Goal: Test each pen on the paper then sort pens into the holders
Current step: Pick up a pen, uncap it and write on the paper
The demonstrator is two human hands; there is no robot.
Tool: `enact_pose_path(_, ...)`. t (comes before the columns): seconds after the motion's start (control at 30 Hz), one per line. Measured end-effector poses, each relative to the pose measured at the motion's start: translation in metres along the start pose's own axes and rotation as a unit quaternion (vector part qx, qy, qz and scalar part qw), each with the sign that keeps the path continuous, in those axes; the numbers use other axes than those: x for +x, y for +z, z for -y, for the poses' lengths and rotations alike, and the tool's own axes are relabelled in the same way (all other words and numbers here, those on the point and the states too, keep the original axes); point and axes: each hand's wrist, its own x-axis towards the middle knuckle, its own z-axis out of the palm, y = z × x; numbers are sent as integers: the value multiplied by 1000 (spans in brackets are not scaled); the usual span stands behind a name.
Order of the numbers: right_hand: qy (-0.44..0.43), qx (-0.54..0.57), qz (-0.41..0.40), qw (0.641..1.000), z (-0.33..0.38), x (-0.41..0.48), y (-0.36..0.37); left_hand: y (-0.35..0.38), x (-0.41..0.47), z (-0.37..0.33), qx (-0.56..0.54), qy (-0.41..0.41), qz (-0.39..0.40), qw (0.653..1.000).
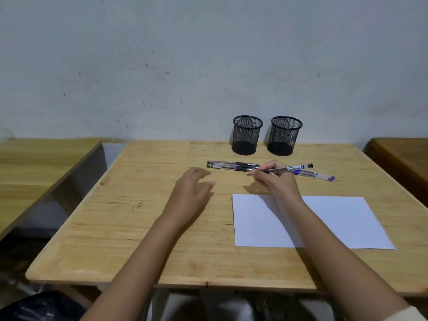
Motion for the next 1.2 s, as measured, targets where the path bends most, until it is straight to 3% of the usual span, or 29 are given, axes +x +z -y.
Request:
enact_pose_path(0.13,9,10,18,1000,-3,-1,11,14,-27,-20,9,42,130,991)
enact_pose_path(0.23,22,1,19,1000,-7,-1,15,24,-34,-19,66,58,168,982)
enact_pose_path(0.5,32,-39,9,999,-21,-1,25,32,-41,-14,124,67,186,972)
enact_pose_path(0.7,23,-79,-22,996,-30,1,29,31,-46,-7,196,83,256,943)
enact_pose_path(1.2,-10,-96,33,995,-44,7,36,30,-44,-7,222,80,276,932)
